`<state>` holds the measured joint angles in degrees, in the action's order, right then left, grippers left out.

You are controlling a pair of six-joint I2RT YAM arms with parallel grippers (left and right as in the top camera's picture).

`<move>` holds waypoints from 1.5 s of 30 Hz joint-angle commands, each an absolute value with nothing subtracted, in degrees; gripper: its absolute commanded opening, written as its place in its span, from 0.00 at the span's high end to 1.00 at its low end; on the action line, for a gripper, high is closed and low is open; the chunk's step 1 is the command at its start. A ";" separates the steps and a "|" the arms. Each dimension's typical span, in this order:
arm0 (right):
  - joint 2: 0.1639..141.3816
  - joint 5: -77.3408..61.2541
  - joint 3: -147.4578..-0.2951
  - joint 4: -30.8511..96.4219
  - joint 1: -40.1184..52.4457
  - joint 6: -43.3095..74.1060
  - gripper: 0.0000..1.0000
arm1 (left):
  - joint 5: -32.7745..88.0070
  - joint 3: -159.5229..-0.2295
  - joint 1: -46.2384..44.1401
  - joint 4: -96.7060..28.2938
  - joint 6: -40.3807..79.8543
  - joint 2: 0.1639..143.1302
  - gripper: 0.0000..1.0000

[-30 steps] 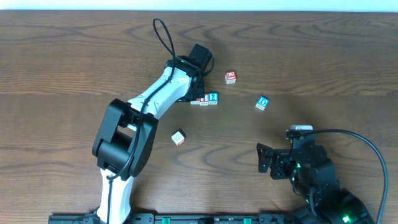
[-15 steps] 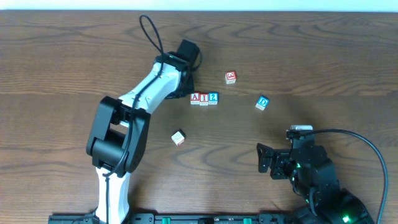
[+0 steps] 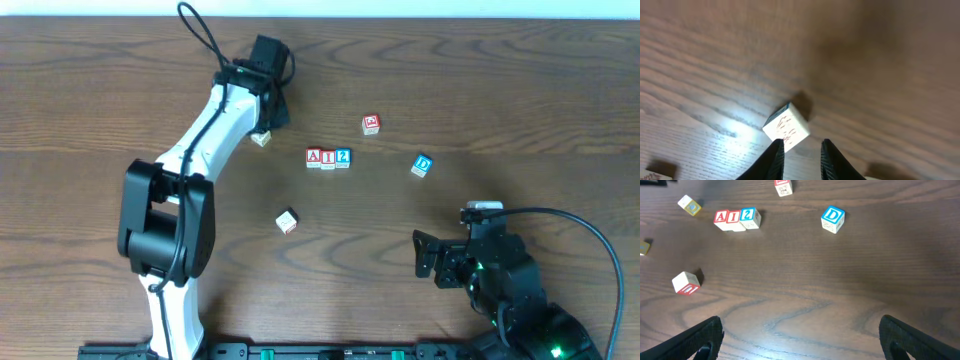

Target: Spell out Ai2

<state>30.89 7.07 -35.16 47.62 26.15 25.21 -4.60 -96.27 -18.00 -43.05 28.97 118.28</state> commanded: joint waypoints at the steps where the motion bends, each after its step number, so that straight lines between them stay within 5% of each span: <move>1: 30.76 7.05 -35.14 47.64 25.89 25.67 0.01 | -6.55 -99.33 -17.52 -43.22 31.29 115.02 0.72; 22: 30.76 7.05 -35.14 47.64 25.89 25.67 0.01 | -24.84 -99.98 -16.40 -57.63 33.89 94.85 0.40; 33: 30.76 7.05 -35.14 47.64 25.89 25.67 0.01 | -25.91 -99.98 -16.43 -67.85 33.61 87.70 0.03; 45: 30.76 7.05 -35.14 47.64 25.89 25.67 0.01 | -20.12 -99.96 -16.43 -74.61 33.41 86.24 0.04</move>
